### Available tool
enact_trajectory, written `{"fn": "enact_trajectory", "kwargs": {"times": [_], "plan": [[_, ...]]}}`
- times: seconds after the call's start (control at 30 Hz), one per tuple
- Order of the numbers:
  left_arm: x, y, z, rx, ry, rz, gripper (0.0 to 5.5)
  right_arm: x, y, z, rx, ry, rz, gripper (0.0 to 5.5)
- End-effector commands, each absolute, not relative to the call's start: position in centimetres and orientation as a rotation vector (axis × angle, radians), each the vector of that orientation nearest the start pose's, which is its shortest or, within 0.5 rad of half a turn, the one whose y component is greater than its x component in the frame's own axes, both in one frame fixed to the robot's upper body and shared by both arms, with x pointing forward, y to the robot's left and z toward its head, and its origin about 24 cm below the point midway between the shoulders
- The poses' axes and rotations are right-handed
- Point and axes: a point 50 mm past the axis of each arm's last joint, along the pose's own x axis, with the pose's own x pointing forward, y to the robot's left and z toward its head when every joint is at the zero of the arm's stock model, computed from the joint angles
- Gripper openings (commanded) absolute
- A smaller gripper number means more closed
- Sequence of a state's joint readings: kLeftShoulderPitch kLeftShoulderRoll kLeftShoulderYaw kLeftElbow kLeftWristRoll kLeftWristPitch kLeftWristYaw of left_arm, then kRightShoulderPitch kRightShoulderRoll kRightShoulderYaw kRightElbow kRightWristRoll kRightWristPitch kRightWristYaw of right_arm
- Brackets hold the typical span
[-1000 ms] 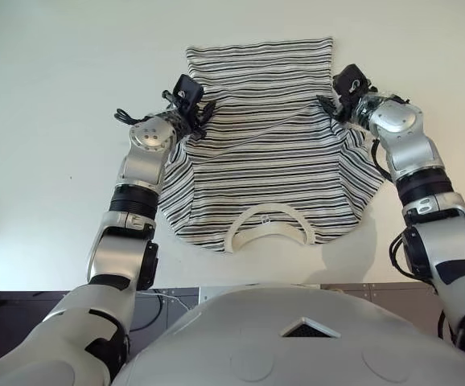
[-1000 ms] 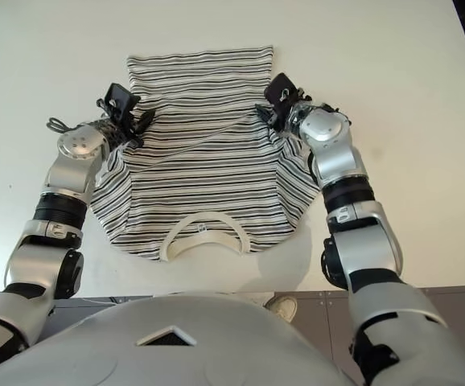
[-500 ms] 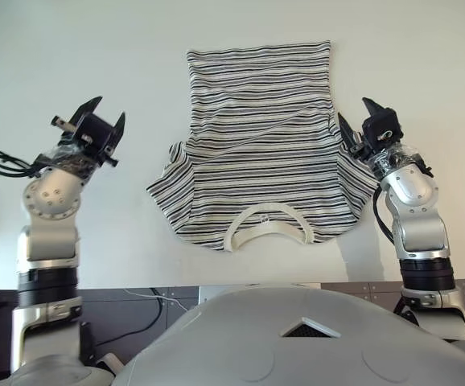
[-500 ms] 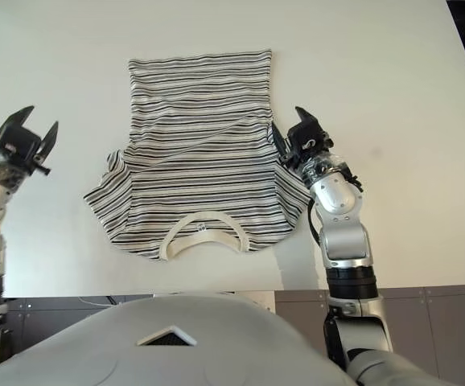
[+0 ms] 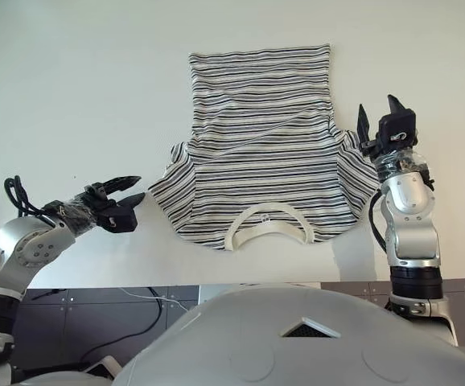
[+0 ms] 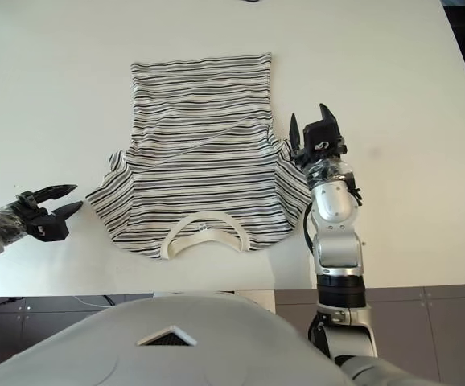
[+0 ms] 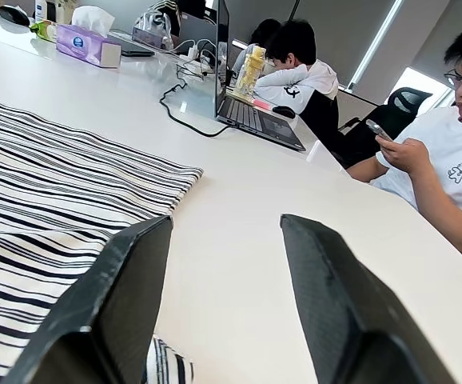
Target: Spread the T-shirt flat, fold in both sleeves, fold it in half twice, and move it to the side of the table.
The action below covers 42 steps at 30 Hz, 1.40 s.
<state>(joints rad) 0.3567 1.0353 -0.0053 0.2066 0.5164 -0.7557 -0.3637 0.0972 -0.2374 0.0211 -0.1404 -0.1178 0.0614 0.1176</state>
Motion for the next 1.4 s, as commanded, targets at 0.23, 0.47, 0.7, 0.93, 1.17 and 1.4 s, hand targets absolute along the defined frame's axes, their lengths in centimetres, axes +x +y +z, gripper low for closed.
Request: {"fn": "enact_trajectory", "kwargs": {"times": [0.23,0.47,0.7,0.93,1.17,1.4], "plan": [[14.2,27.4,0.9,1.368,0.268,-1.227,2.03,24.7,-18.5,5.1,-0.384,0.022,0.145,2.49],[14.6,28.5,1.3,1.418,0.311,-1.239,1.38,24.2,-18.3,4.3,-0.369,0.036,0.122,2.54],[15.0,28.7,1.9,1.428,0.263,-1.166,0.20,24.0,-18.4,4.0,-0.365,0.045,0.104,2.54],[16.3,27.9,4.4,1.423,0.138,-1.084,0.14,23.6,-18.1,3.3,-0.348,0.064,0.106,2.54],[19.3,26.3,6.9,1.425,0.009,-1.029,0.14,22.6,-18.4,2.9,-0.338,0.078,0.069,2.54],[18.4,22.9,7.5,1.340,-0.076,-1.089,0.14,22.5,-18.9,2.8,-0.342,0.085,0.056,2.54]]}}
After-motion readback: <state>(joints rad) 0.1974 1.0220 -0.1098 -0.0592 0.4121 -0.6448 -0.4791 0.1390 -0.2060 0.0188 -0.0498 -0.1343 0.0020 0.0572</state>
